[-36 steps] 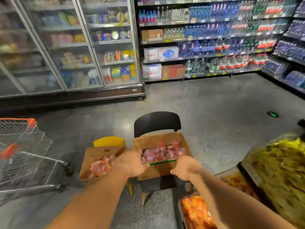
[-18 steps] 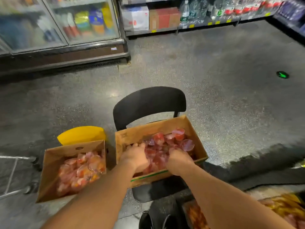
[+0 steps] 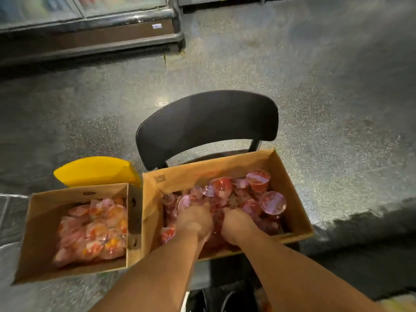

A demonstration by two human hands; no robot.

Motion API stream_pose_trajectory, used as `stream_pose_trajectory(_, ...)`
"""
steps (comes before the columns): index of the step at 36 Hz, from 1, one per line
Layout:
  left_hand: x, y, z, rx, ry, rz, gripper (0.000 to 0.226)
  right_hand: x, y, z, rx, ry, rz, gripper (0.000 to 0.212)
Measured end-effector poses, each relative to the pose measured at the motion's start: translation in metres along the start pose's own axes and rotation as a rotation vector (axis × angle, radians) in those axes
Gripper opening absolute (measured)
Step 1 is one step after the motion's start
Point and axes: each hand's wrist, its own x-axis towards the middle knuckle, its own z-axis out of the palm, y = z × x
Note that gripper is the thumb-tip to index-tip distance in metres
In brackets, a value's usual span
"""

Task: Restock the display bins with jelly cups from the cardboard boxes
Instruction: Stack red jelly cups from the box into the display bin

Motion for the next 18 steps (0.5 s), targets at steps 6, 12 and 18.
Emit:
stream_pose_trajectory(6,0.005,0.01,-0.012,-0.044,-0.033,-0.07,0.032,0.003,0.005,-0.005,0.041,0.025,-0.019,0.032)
stream_pose_trajectory(12,-0.004,0.006,-0.029,-0.222,0.004,-0.122,0.034,-0.007,0.008,-0.02,0.071,0.231,-0.005,0.03)
stream_pose_trajectory(18,-0.035,0.004,-0.062,-0.129,0.039,-0.081,0.041,-0.037,0.006,-0.044,-0.038,0.369,0.019,0.037)
